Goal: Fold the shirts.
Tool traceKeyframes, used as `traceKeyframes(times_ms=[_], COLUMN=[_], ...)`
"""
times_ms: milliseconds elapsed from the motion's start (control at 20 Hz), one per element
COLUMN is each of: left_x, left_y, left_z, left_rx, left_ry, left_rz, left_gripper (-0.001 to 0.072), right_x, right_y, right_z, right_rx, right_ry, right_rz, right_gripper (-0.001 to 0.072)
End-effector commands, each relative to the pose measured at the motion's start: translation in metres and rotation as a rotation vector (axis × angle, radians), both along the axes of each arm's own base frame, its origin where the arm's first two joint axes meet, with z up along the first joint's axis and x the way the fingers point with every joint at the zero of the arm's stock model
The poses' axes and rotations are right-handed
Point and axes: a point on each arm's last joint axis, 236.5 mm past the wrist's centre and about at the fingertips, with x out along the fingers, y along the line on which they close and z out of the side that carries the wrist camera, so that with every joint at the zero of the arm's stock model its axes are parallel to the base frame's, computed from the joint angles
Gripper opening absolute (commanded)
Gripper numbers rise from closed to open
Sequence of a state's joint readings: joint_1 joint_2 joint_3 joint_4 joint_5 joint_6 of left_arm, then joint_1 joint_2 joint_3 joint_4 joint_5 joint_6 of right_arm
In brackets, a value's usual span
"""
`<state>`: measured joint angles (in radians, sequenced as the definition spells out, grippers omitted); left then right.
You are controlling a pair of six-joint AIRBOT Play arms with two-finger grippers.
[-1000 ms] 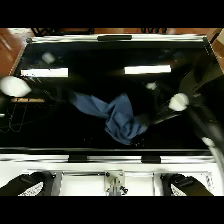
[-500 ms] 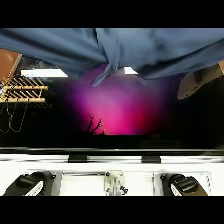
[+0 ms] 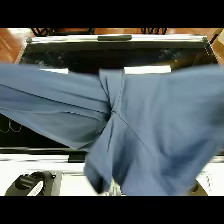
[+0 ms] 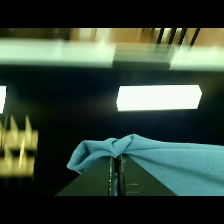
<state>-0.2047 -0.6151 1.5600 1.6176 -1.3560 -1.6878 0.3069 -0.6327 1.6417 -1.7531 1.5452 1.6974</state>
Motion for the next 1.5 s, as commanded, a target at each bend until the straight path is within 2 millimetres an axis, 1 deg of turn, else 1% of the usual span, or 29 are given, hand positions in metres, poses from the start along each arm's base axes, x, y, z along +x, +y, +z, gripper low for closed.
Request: traceKeyframes(times_ms=[0,50,100,150,200,250,300,350,450,550,600,650,700,750,800,850,900,950,1000,1100,1150,1200,1250,1300,1350,1450], left_x=[0.027,0.036,0.043,0.050,0.057,0.064,0.071,0.078,0.088,0.096,0.098,0.099,0.100,0.100,0.100,0.100,0.100,0.100,0.100,0.100,0.100,0.100,0.100,0.100,0.100,0.100], left_y=[-0.005,-0.012,-0.019,-0.026,-0.030,-0.034,-0.037,-0.039,-0.040,-0.042,-0.042,-0.042,-0.043,-0.043,-0.043,-0.043,-0.043,-0.043,-0.043,-0.043,-0.043,-0.043,-0.043,-0.043,-0.043,-0.043], left_z=[-0.126,-0.156,-0.178,-0.199,-0.213,-0.224,-0.232,-0.238,-0.244,-0.246,-0.247,-0.246,-0.245,-0.245,-0.245,-0.245,-0.245,-0.245,-0.245,-0.245,-0.245,-0.245,-0.245,-0.245,-0.245,-0.245], left_rx=[0.058,0.054,0.042,0.025,0.010,-0.004,-0.024,-0.043,-0.047,-0.049,-0.050,-0.051,-0.052,-0.052,-0.052,-0.052,-0.052,-0.052,-0.052,-0.052,-0.052,-0.052,-0.052,-0.052,-0.052,-0.052], left_ry=[0.271,0.307,0.329,0.339,0.336,0.331,0.324,0.322,0.320,0.313,0.311,0.306,0.301,0.300,0.300,0.300,0.300,0.301,0.301,0.301,0.301,0.301,0.301,0.301,0.301,0.301], left_rz=[0.001,-0.016,-0.030,-0.043,-0.049,-0.053,-0.049,-0.036,-0.032,-0.031,-0.031,-0.031,-0.031,-0.031,-0.031,-0.031,-0.031,-0.031,-0.031,-0.031,-0.031,-0.031,-0.031,-0.031,-0.031,-0.031], left_gripper=[0.0032,0.0032,0.0032,0.0033,0.0033,0.0033,0.0033,0.0034,0.0034,0.0034,0.0034,0.0034,0.0034,0.0034,0.0034,0.0034,0.0034,0.0034,0.0034,0.0034,0.0034,0.0034,0.0034,0.0034,0.0034,0.0034], right_x=[-0.006,-0.001,0.008,0.020,0.037,0.057,0.078,0.101,0.149,0.194,0.215,0.236,0.257,0.274,0.285,0.291,0.288,0.279,0.264,0.222,0.195,0.172,0.153,0.143,0.138,0.135], right_y=[0.000,0.003,0.007,0.011,0.016,0.021,0.027,0.037,0.059,0.078,0.083,0.084,0.079,0.070,0.063,0.058,0.056,0.053,0.048,0.028,0.016,0.011,0.021,0.036,0.052,0.076], right_z=[-0.133,-0.165,-0.197,-0.224,-0.249,-0.268,-0.281,-0.288,-0.291,-0.286,-0.281,-0.274,-0.267,-0.264,-0.266,-0.273,-0.286,-0.300,-0.312,-0.332,-0.344,-0.355,-0.368,-0.378,-0.389,-0.407], right_rx=[-0.135,-0.155,-0.170,-0.172,-0.164,-0.146,-0.110,-0.054,0.058,0.125,0.147,0.177,0.225,0.276,0.324,0.376,0.401,0.388,0.333,0.168,0.120,0.134,0.222,0.344,0.471,0.631], right_ry=[0.464,0.525,0.558,0.560,0.536,0.496,0.455,0.410,0.314,0.217,0.178,0.143,0.116,0.108,0.119,0.152,0.208,0.276,0.352,0.539,0.657,0.767,0.853,0.896,0.908,0.903], right_rz=[0.000,0.010,0.018,0.020,0.018,0.002,-0.018,-0.039,-0.062,-0.048,-0.045,-0.059,-0.097,-0.147,-0.188,-0.222,-0.246,-0.253,-0.240,-0.186,-0.172,-0.157,-0.125,-0.107,-0.107,-0.134], right_gripper=[0.0071,0.0072,0.0071,0.0072,0.0072,0.0072,0.0072,0.0072,0.0072,0.0072,0.0072,0.0072,0.0072,0.0073,0.0107,0.0264,0.0494,0.0508,0.0509,0.0509,0.0509,0.0509,0.0509,0.0509,0.0509,0.0509])
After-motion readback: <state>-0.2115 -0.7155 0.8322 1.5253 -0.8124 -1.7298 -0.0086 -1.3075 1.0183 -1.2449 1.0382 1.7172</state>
